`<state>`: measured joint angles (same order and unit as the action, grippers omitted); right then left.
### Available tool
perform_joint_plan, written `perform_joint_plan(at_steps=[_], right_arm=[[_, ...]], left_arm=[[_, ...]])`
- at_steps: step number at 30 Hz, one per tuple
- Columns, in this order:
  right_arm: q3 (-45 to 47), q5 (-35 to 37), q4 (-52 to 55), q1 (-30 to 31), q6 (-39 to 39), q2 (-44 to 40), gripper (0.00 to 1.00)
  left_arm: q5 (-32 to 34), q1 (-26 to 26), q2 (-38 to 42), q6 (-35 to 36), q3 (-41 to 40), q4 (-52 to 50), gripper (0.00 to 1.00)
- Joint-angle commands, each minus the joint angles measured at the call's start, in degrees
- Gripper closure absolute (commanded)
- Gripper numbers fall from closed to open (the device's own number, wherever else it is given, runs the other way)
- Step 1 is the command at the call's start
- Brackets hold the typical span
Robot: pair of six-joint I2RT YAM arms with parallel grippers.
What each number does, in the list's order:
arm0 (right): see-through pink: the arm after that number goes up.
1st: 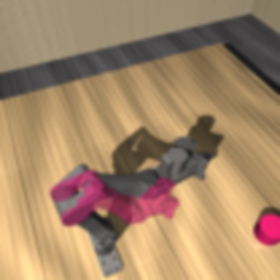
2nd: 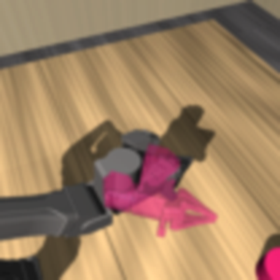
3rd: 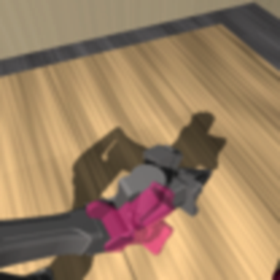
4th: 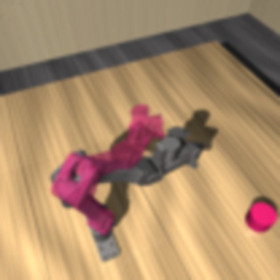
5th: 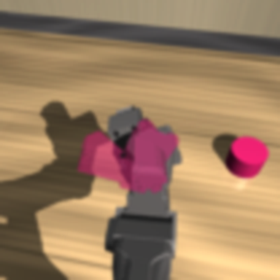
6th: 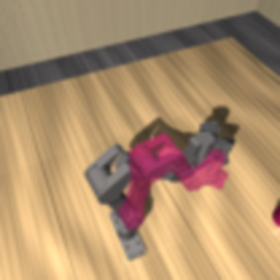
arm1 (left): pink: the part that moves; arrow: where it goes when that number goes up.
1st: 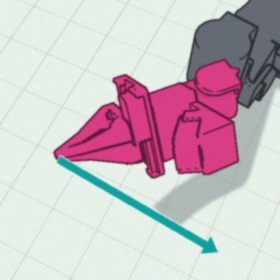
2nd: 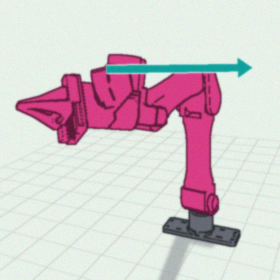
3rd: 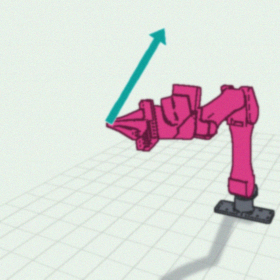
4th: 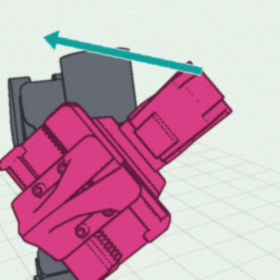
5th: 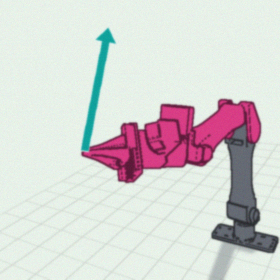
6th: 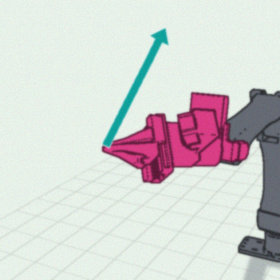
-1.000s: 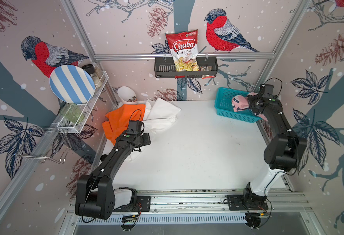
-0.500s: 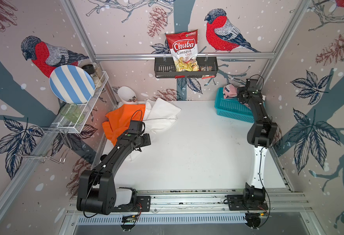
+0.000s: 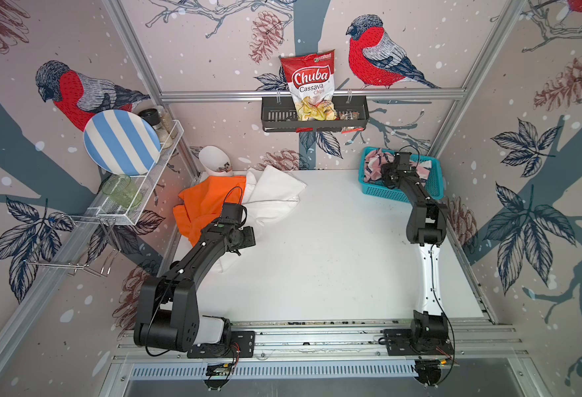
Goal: Roll up the shorts
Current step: Place the shorts in the bin, then flatten out the shorts at the center of the board.
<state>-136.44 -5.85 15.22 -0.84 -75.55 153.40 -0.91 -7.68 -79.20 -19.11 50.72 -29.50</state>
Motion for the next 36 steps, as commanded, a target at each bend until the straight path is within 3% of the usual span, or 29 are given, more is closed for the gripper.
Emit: perform_joint_plan(at_steps=[1, 7, 17, 29, 36], right_arm=[[-0.86, -0.13, -3.39, -1.03, -0.5, 0.0, 0.66], [-1.81, -1.78, -3.43, -2.84, 6.16, -4.17, 0.01], [4.53, -11.68, 3.08, -5.66, 17.9, -17.85, 0.0], [15.42, -14.63, 16.7, -4.52, 34.87, -32.81, 0.0], [37.44, -13.91, 13.22, 3.73, 42.35, -49.07, 0.0]], left_arm=[[0.82, 0.21, -0.25, 0.59, 0.52, -0.53, 0.37], [0.89, 0.21, -0.78, 0.57, 0.78, -0.56, 0.37], [0.23, 0.22, -0.35, 0.57, 0.86, -0.43, 0.37], [0.26, 0.06, 0.06, -1.46, 1.57, -0.71, 0.36], [7.06, -1.66, -5.23, -5.1, 6.14, -1.9, 0.34]])
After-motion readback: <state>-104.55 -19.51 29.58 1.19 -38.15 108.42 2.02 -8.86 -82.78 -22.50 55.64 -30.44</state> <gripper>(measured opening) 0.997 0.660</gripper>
